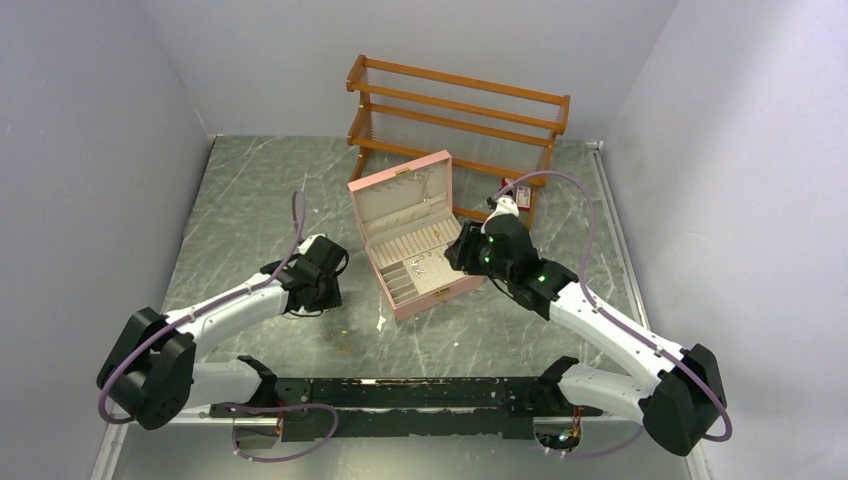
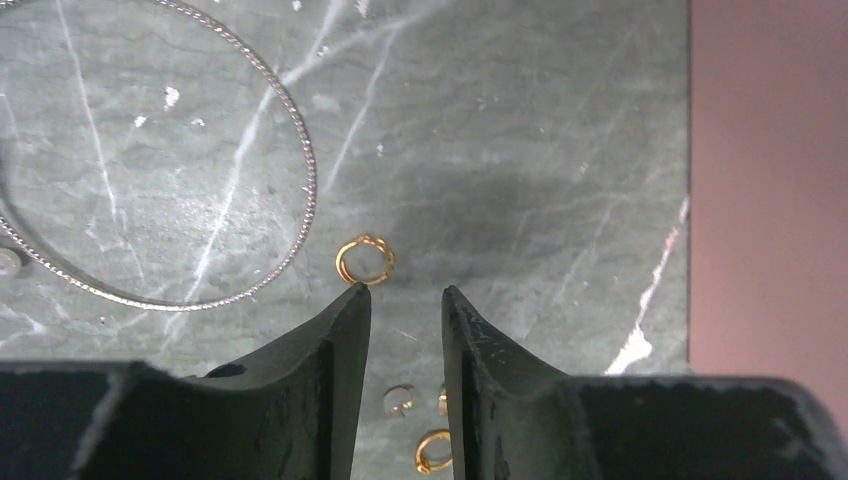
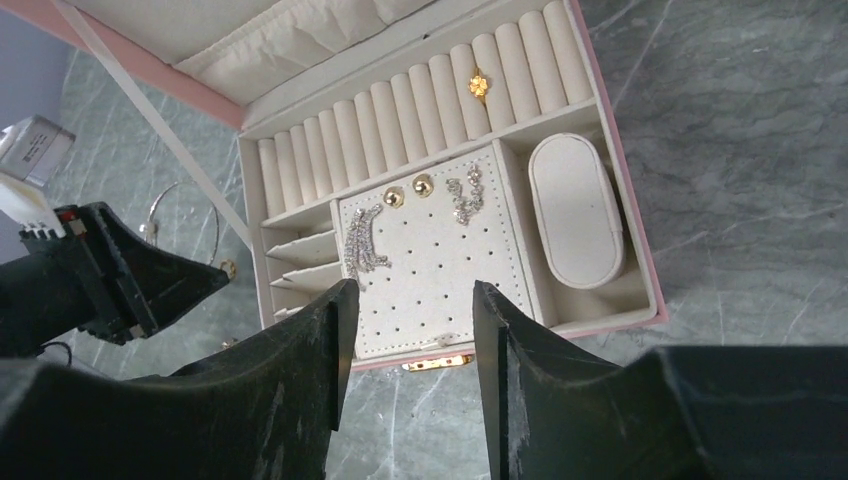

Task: Organize the mixed jewelry

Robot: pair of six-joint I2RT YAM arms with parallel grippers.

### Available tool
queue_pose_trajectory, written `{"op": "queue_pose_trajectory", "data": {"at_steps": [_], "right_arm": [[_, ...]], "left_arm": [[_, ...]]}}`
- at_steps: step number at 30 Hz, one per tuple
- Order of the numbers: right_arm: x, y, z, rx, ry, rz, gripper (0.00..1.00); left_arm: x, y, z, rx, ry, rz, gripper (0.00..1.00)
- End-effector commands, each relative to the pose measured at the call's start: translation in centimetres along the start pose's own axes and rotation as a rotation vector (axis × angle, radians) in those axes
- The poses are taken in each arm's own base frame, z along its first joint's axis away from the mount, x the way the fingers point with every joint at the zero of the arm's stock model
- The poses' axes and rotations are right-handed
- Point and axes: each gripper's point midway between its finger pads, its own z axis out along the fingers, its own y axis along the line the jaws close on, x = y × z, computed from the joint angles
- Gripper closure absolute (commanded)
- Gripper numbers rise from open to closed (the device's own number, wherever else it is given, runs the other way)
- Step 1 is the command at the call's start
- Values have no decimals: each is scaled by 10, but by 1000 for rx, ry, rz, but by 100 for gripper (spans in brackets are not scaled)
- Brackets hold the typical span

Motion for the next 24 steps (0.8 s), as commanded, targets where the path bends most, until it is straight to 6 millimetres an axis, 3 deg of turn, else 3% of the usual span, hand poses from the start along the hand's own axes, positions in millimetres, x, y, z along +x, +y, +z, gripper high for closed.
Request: {"op": "queue_pose_trajectory", "data": {"at_steps": [1, 9, 15, 24], "right_arm": [[-12, 13, -2, -36, -34, -14, 51], [-8, 15, -2, -39, -24, -18, 54], [-7, 16, 0, -42, -20, -20, 55], [-6, 17, 0, -43, -18, -20, 55]], "left_arm": [[-18, 3, 10, -57, -88, -31, 63], [-17, 5, 15, -71, -94, -27, 65], [-10, -2, 21, -34, -59, -15, 75], [-5, 10, 20, -87, -48, -20, 72]]}}
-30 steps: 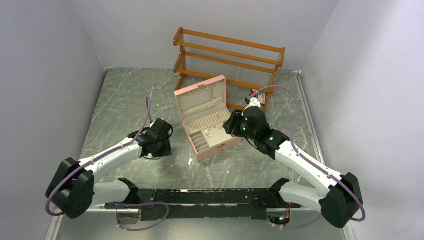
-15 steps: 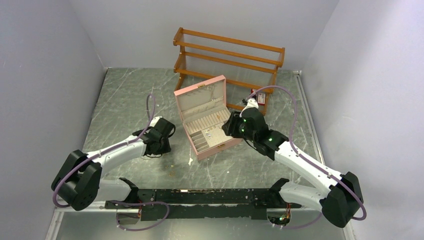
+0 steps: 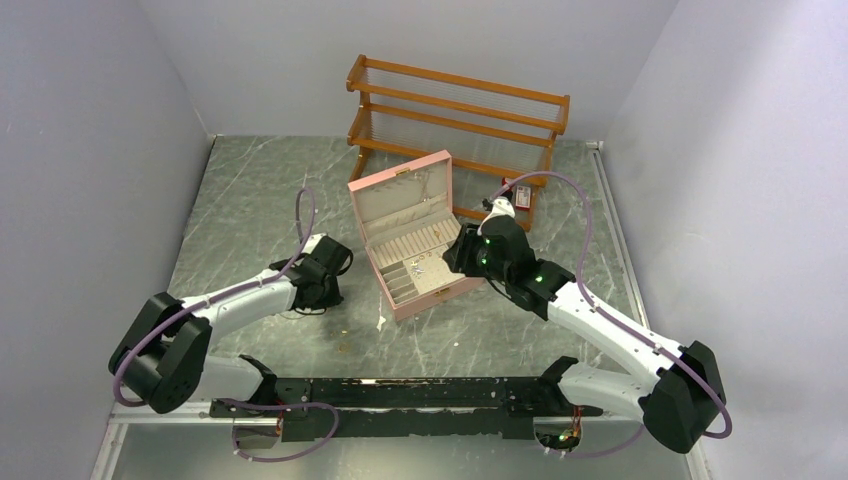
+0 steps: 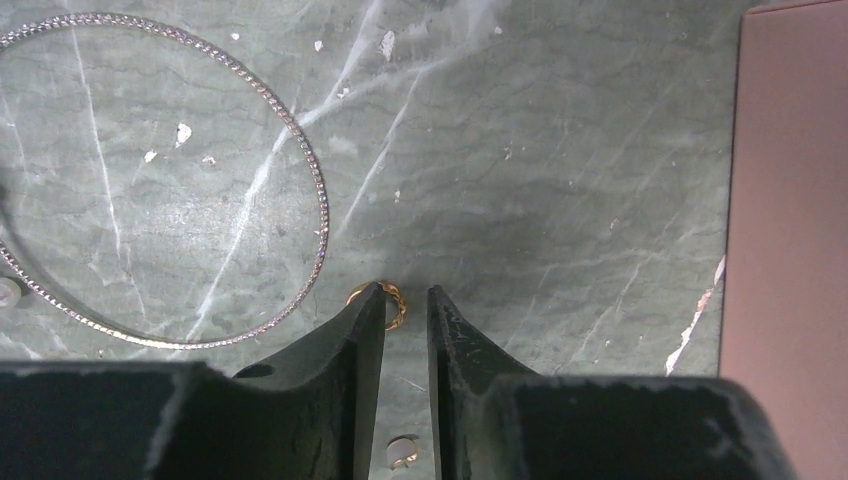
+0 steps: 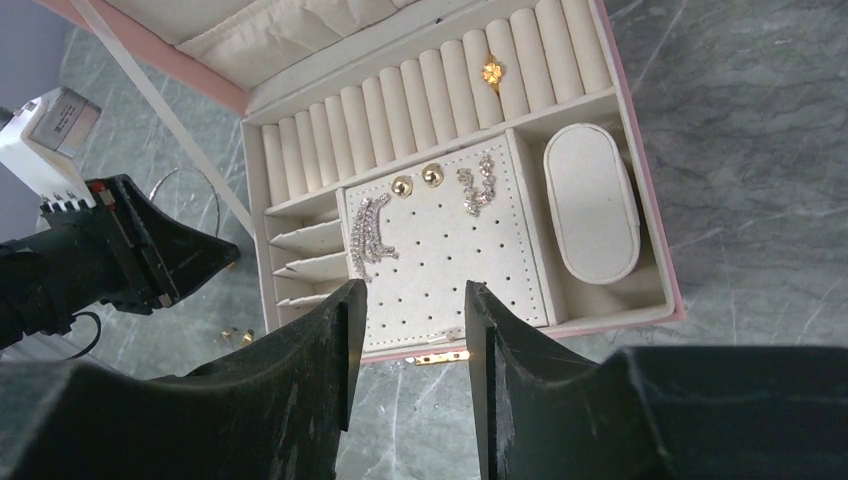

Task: Organize the mixed jewelry

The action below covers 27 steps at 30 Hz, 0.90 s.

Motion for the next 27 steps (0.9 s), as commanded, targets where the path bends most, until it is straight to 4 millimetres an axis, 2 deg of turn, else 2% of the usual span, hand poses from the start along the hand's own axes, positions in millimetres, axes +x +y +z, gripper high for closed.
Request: {"op": "queue_pose_trajectory", "data": {"at_steps": [1, 8, 13, 15, 20, 23, 27], "right_arm": [[-13, 11, -1, -28, -38, -2, 55], [-12, 11, -1, -29, -35, -4, 56], [-12, 12, -1, -28, -37, -1, 56], [-12, 12, -1, -29, -36, -1, 56], [-11, 14, -1, -31, -33, -2, 57], [-11, 13, -2, -30, -34, -1, 57], [-11, 14, -4, -31, -39, 2, 57]], "left_arm": [[0, 2, -1, -5, -16, -8, 72], [12, 0, 4, 11, 38, 17, 76], [14, -28, -5, 188, 53, 54, 79], [14, -33, -6, 214, 56, 56, 82], [15, -17, 0, 109, 70, 75, 82], [13, -17, 2, 99, 71, 88, 77], [19, -14, 7, 74, 98, 100, 78]]}}
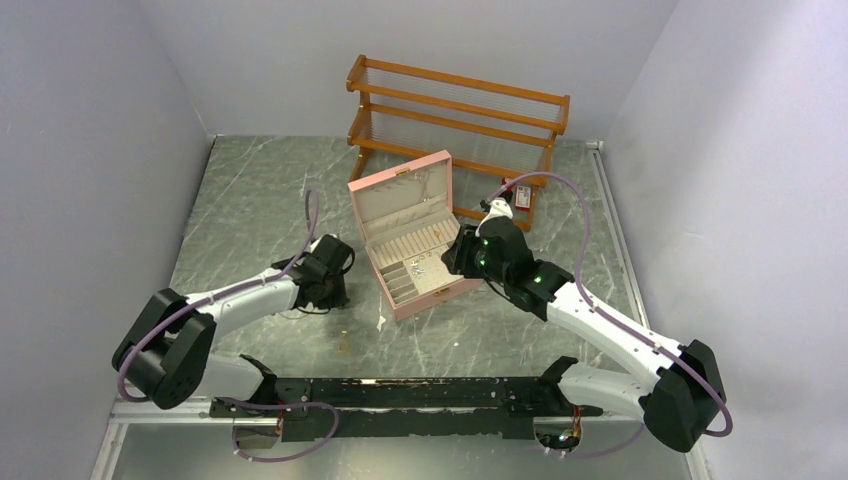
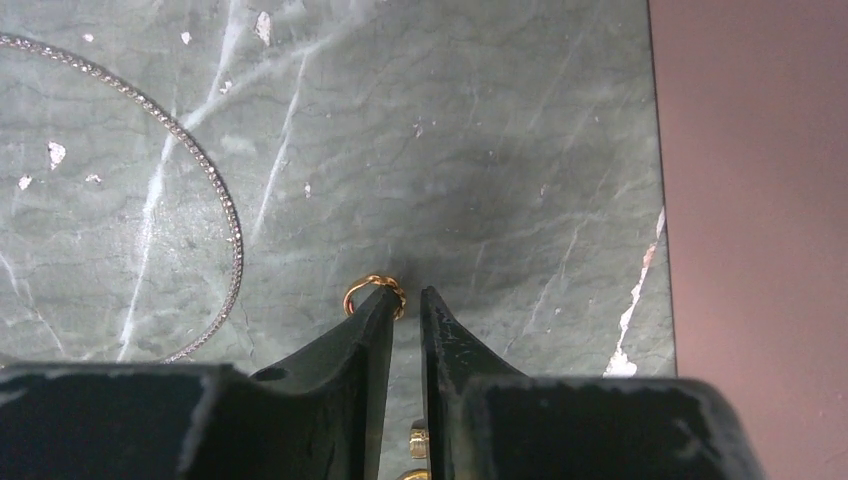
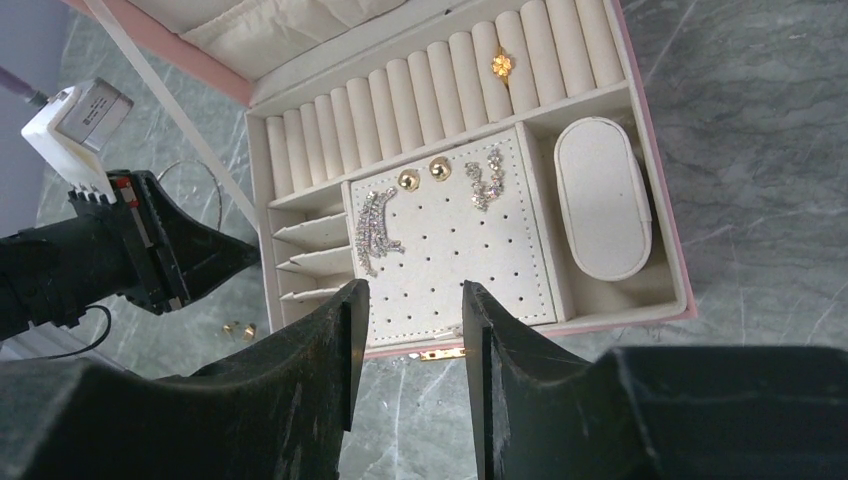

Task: Organize the mixed jewelry

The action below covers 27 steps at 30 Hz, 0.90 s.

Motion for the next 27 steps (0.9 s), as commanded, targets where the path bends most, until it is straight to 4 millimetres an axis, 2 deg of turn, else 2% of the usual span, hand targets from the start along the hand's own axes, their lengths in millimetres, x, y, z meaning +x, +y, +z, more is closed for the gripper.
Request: {"op": "queue_pose_trajectory", "data": {"at_steps": [1, 8, 10, 12, 15, 17, 21, 27], "right_arm": [[-15, 10, -4, -22, -49, 9, 57], [-19, 12, -8, -22, -60, 12, 57], [-20, 12, -9, -24, -64, 14, 57], [-20, 13, -9, -24, -66, 15, 57], [-21, 13, -9, -23, -69, 14, 58], [-21, 14, -10, -24, -70, 13, 58], [-21, 16, -11, -39, -73, 18, 58], [-17, 31, -12, -125, -66, 38, 58]], "left_arm": [[11, 10, 8, -61, 53, 43, 78], [23, 24, 15, -157, 111, 99, 83], [25, 25, 15, -174, 119, 115, 87], [25, 25, 16, -178, 118, 127, 95], [19, 14, 12, -127, 91, 131, 95], [12, 2, 6, -64, 63, 124, 95], [-7, -23, -19, 75, -19, 77, 95], [-27, -48, -60, 244, -108, 15, 95]]}}
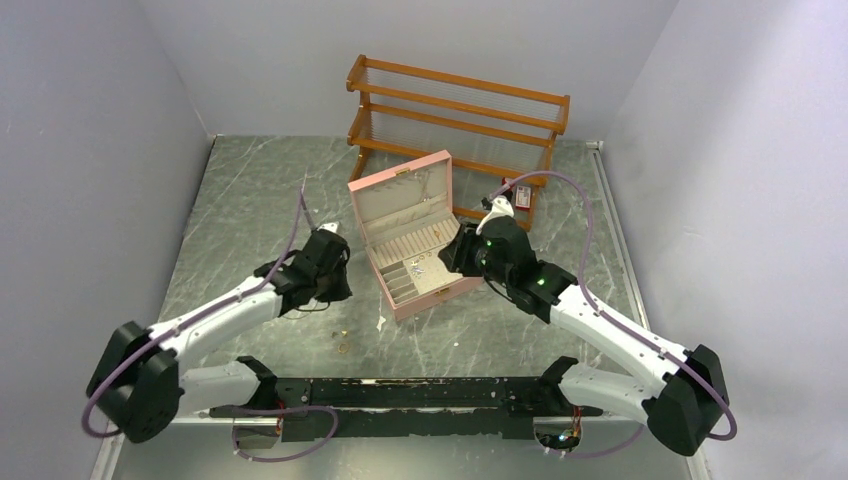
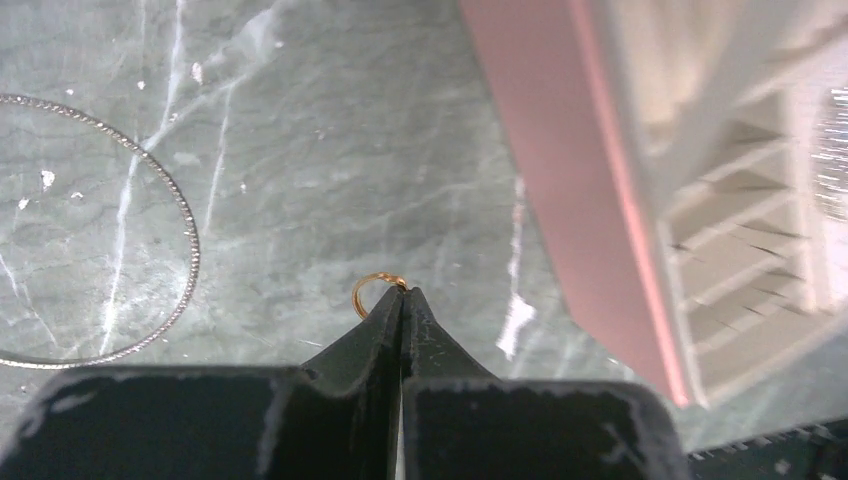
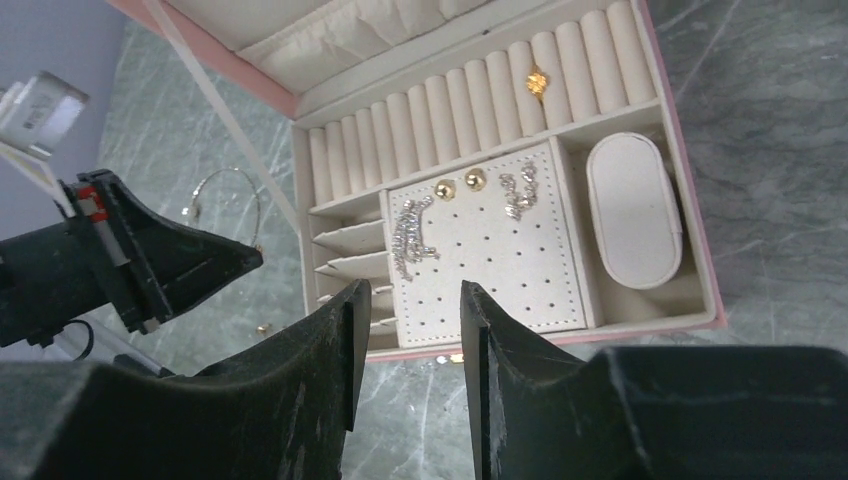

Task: Organize the mixed jewelry

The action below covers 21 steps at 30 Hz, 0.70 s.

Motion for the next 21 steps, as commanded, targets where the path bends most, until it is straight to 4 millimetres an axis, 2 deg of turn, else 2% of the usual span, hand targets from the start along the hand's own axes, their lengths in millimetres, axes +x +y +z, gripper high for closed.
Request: {"op": "queue_pose_trajectory", "data": {"at_steps": [1, 8, 16, 21], "right_arm": [[-9, 24, -4, -110, -38, 30, 58], [-7, 52, -12, -290, -45, 77, 56], [-6, 80, -29, -488, -65, 163, 42], [-17, 105, -50, -652, -94, 236, 39]], "left_arm": [[-15, -29, -28, 155, -49, -44, 95], [-43, -85, -91, 475, -117, -90, 95], [-57, -146, -168, 891, -119, -84, 95], [-65, -177, -214, 1162, -111, -89, 95]]}}
